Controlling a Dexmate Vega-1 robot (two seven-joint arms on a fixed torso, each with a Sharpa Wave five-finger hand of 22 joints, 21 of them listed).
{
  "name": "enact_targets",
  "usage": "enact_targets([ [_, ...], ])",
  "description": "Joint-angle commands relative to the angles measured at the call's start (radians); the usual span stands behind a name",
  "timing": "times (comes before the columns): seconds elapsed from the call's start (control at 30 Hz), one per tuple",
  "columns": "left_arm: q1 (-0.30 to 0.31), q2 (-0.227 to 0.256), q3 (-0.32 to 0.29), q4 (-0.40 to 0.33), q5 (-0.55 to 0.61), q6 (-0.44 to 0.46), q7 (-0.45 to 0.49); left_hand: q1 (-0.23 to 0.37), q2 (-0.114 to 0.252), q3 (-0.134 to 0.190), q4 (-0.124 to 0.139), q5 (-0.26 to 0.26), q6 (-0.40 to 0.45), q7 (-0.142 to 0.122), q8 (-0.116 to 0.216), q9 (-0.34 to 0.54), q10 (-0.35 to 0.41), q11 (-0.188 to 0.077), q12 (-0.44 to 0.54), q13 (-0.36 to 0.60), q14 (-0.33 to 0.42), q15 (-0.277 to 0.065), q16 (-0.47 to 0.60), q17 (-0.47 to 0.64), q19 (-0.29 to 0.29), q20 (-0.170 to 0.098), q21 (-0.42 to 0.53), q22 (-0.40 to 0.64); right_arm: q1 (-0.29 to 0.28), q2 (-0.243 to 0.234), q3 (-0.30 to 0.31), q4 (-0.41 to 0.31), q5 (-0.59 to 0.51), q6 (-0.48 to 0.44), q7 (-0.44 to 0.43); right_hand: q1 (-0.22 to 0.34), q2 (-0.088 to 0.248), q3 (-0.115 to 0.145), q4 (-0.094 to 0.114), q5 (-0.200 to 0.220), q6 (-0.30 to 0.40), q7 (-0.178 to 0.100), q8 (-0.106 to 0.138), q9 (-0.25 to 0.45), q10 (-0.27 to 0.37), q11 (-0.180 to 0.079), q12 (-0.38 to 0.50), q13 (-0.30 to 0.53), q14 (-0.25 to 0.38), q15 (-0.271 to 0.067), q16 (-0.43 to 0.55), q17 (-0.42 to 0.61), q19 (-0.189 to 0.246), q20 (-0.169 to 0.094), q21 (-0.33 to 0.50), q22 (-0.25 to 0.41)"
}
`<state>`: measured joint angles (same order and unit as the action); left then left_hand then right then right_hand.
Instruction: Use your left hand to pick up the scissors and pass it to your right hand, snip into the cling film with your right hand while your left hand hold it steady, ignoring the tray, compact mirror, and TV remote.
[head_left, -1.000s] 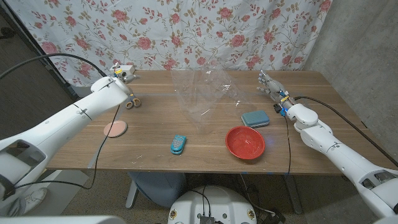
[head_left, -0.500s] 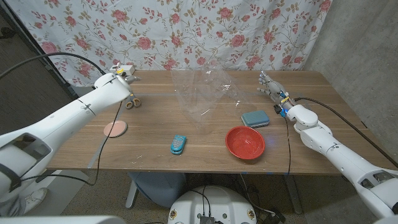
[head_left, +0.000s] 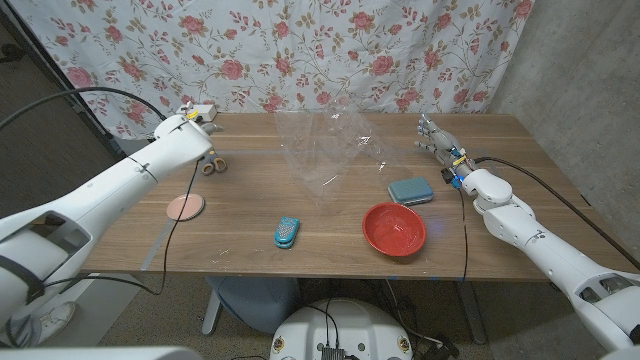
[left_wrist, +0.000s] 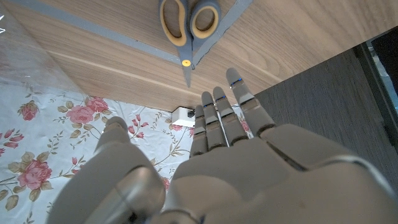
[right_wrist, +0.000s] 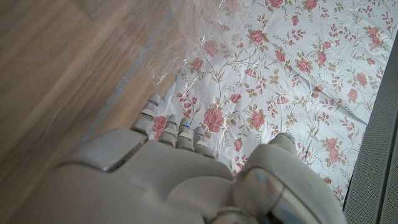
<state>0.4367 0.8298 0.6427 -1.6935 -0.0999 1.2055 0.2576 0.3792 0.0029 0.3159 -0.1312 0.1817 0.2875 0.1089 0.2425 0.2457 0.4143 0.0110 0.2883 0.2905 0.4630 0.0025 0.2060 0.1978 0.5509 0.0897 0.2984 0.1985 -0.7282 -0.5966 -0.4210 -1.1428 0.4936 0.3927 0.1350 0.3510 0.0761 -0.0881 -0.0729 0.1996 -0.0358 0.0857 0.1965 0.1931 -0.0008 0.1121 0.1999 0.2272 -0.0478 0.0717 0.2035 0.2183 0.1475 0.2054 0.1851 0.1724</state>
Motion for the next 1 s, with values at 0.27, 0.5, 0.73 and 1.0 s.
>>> enact_targets([
  [0.27, -0.039, -0.023, 0.0, 0.052, -0.053, 0.03, 0.01, 0.01, 0.002, 0.004, -0.002, 0.006, -0.026, 0.004, -0.005, 0.008, -0.019, 0.008, -0.009, 0.004, -0.011, 0.012, -0.001, 0.005, 0.029, -0.004, 0.013, 0.007, 0.001, 0.0, 0.003, 0.01, 0.005, 0.006, 0.007, 0.007, 0.006, -0.003, -0.006, 0.0, -0.005, 0.0, 0.005, 0.003, -0.008, 0.007, 0.007, 0.0, -0.006, 0.0, 0.007, 0.003, -0.003, 0.006, 0.005, 0.001],
  [0.5, -0.038, -0.044, -0.02, 0.088, -0.077, 0.013, 0.025, 0.01, 0.001, 0.003, -0.002, 0.006, -0.035, -0.023, -0.007, 0.01, -0.03, -0.003, -0.014, 0.006, -0.02, 0.006, -0.003, 0.006, 0.014, 0.004, 0.007, 0.009, -0.012, -0.008, 0.012, -0.008, 0.013, -0.01, -0.007, 0.007, 0.006, -0.003, -0.006, 0.0, -0.005, -0.001, 0.005, 0.003, -0.008, 0.005, 0.008, 0.0, -0.007, 0.0, 0.007, 0.002, -0.003, 0.006, 0.005, 0.001],
  [0.73, -0.054, -0.056, -0.019, 0.13, -0.097, 0.002, 0.022, 0.01, 0.001, 0.003, -0.003, 0.006, -0.038, -0.024, -0.008, 0.012, -0.035, -0.003, -0.016, 0.007, -0.019, 0.001, -0.001, 0.006, 0.029, 0.0, 0.013, 0.009, -0.013, -0.011, 0.014, -0.006, 0.01, -0.004, -0.01, 0.008, 0.008, -0.002, -0.007, 0.0, -0.005, -0.001, 0.005, 0.003, -0.008, 0.006, 0.008, -0.001, -0.007, 0.001, 0.008, 0.002, -0.003, 0.006, 0.005, 0.001],
  [1.0, -0.084, -0.067, -0.003, 0.17, -0.108, 0.013, 0.011, 0.01, 0.0, 0.002, -0.003, 0.006, -0.041, -0.023, -0.008, 0.014, -0.037, -0.003, -0.017, 0.008, -0.019, -0.002, -0.001, 0.006, 0.038, -0.003, 0.017, 0.01, -0.014, -0.008, 0.013, -0.005, 0.008, -0.001, -0.011, 0.008, 0.008, -0.002, -0.007, 0.0, -0.005, -0.001, 0.005, 0.003, -0.009, 0.006, 0.008, -0.001, -0.007, 0.0, 0.008, 0.002, -0.003, 0.005, 0.005, 0.001],
])
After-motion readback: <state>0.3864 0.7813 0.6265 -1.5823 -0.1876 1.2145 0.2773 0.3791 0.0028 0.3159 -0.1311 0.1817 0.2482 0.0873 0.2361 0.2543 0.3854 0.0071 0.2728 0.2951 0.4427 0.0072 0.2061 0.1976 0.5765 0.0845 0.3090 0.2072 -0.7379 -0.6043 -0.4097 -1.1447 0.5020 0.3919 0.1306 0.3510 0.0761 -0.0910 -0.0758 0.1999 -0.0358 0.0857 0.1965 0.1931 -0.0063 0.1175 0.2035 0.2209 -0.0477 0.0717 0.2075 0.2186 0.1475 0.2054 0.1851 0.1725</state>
